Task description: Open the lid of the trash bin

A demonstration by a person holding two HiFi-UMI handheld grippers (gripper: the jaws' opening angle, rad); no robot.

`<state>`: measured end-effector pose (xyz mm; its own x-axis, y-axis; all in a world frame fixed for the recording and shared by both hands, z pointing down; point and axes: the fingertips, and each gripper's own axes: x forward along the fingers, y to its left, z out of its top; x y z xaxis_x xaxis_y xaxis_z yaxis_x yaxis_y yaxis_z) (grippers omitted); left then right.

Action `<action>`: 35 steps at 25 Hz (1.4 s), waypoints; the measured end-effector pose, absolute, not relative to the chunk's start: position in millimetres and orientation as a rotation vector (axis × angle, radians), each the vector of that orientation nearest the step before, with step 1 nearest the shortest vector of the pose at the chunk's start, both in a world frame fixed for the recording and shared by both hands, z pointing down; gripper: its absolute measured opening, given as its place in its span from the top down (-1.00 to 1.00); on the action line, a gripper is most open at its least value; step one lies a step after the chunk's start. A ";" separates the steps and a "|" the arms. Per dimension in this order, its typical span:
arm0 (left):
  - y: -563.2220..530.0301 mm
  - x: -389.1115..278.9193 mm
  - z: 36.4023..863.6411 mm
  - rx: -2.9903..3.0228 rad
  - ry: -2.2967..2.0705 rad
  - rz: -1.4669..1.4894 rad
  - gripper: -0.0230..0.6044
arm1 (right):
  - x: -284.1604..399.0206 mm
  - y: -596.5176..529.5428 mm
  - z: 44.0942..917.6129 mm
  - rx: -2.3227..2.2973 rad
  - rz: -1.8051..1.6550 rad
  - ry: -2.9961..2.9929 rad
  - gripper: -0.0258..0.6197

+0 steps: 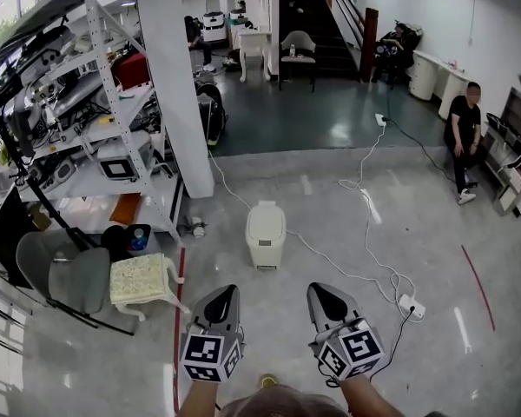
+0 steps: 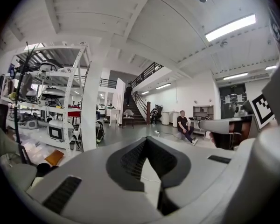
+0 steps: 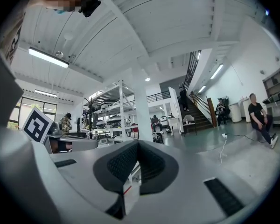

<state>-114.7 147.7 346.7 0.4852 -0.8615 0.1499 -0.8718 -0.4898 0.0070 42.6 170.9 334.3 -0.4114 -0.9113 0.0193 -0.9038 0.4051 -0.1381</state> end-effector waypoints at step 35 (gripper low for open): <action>-1.8 -105.6 360.1 2.614 -1.529 0.170 0.95 | 44.4 11.3 345.2 -1.640 -0.180 2.637 0.82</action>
